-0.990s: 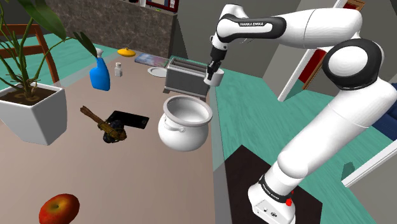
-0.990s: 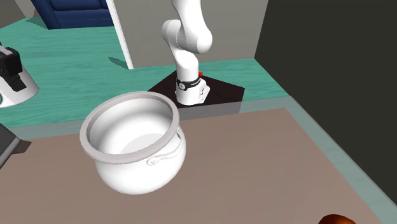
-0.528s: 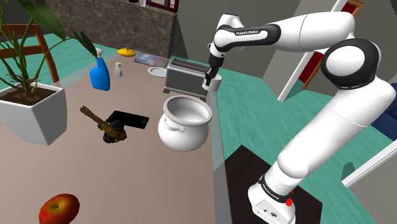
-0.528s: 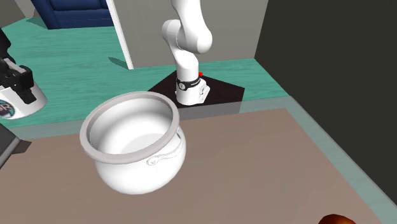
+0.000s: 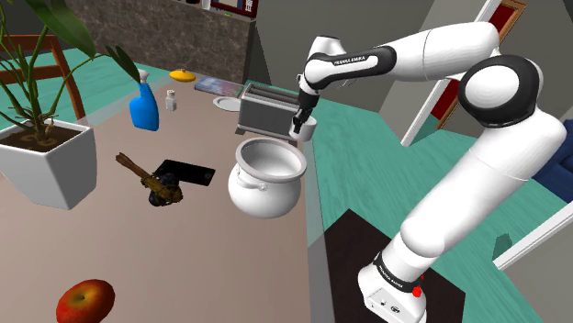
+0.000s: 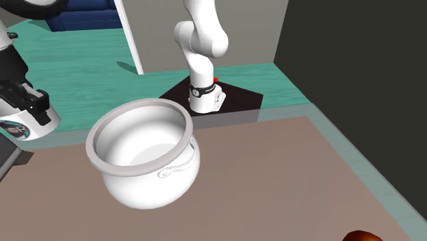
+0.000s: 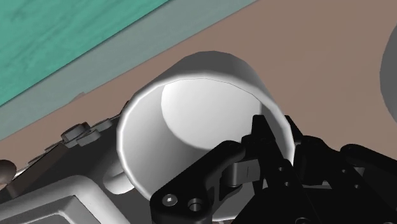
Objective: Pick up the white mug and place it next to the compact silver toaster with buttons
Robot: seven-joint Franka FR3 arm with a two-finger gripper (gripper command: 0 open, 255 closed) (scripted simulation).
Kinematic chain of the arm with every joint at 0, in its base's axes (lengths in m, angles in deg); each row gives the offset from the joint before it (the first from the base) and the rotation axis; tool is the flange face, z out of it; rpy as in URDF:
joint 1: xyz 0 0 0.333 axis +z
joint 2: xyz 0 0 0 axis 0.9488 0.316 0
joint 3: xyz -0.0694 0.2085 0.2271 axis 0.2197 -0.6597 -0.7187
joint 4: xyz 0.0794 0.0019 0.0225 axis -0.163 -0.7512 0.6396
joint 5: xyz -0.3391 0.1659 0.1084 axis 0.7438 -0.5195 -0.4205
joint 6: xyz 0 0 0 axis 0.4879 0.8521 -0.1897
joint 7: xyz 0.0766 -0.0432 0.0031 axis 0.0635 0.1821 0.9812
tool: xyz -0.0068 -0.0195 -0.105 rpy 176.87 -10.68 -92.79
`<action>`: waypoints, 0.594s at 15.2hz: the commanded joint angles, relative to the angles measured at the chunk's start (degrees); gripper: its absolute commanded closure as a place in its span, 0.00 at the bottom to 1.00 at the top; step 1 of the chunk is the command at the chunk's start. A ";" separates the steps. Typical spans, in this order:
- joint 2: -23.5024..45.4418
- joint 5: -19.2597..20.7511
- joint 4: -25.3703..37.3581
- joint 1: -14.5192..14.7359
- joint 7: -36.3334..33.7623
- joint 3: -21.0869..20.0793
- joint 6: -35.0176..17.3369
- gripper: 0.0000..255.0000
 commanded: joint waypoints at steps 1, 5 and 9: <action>0.42 0.04 -1.18 -0.03 0.00 0.03 -1.65 1.00; 1.53 0.14 -3.07 -0.04 -0.12 0.03 -4.64 1.00; 2.83 0.25 -4.76 -0.04 -0.25 0.04 -7.63 1.00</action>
